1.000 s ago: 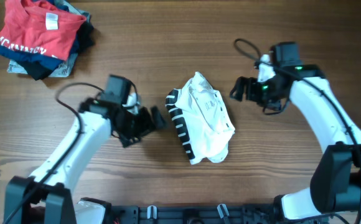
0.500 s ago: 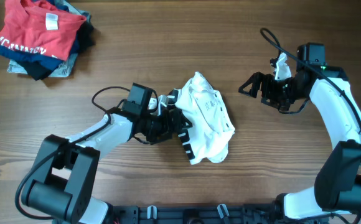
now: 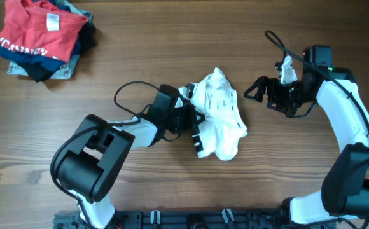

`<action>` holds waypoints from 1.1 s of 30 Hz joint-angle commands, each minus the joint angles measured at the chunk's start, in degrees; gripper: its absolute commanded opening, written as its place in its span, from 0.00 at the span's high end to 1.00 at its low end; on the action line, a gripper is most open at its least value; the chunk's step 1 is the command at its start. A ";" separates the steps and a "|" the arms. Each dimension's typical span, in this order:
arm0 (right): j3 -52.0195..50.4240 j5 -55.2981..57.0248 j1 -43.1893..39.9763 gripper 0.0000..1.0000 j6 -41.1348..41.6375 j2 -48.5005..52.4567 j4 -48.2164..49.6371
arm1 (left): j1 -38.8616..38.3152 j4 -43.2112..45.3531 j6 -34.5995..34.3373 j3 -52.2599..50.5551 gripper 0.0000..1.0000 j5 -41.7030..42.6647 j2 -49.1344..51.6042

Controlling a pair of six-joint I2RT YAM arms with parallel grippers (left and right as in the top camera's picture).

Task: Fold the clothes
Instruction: 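Carry the shirt with the left gripper onto the top-left clothes stack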

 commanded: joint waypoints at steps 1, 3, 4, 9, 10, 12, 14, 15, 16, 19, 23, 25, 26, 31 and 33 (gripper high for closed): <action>1.03 -1.09 -0.13 0.00 -1.92 -0.81 -1.20 | 1.31 3.80 11.78 0.22 0.94 -6.69 1.25; 1.03 -0.83 -0.13 0.00 -4.17 -0.81 -3.61 | 4.52 3.65 15.41 2.86 0.92 -8.02 0.90; 1.03 -0.85 -0.13 0.00 -4.28 -0.81 -4.61 | 6.82 3.67 17.27 4.07 0.93 -8.55 0.90; 1.03 -0.83 -0.13 0.00 -4.26 -0.81 -6.88 | 18.10 4.68 31.08 9.57 0.90 -9.97 0.90; 1.03 -0.63 -0.13 0.00 -4.24 -0.81 -7.45 | 20.26 7.72 34.73 10.16 0.88 -11.30 0.90; 1.03 -0.20 -0.13 0.00 -4.22 -0.81 -8.22 | 22.51 12.00 36.33 10.49 0.85 -15.56 0.90; 1.03 1.33 -0.13 0.00 -4.11 -0.81 -9.22 | 25.51 15.98 36.96 11.96 0.84 -19.19 0.90; 1.03 2.71 -0.13 0.00 -4.02 -0.81 -9.90 | 26.88 17.05 38.73 13.09 0.83 -19.23 0.90; 1.03 4.28 -0.13 0.00 -3.98 -0.81 -10.58 | 28.13 17.49 39.87 14.67 0.81 -19.30 0.90; 1.03 6.34 -0.13 0.00 -3.85 -0.81 -12.11 | 31.36 17.33 44.57 20.90 0.78 -21.44 0.90; 1.03 6.34 -0.13 0.00 -3.26 -0.81 -13.11 | 35.82 17.33 47.89 27.47 0.77 -24.48 0.81; 1.03 6.54 -0.11 0.00 -2.36 -0.87 -13.16 | 37.62 17.33 47.89 28.74 0.77 -26.40 0.81; 1.03 6.56 -0.09 0.00 -2.32 -0.87 -13.14 | 38.69 17.31 47.89 28.89 0.77 -26.47 0.81; 1.03 6.54 -0.07 0.00 -2.34 -0.90 -14.64 | 45.51 14.32 47.60 28.87 0.77 -27.54 0.83; 1.03 6.51 -0.07 0.00 -2.29 -0.90 -14.84 | 48.96 14.29 46.56 28.87 0.76 -27.54 0.83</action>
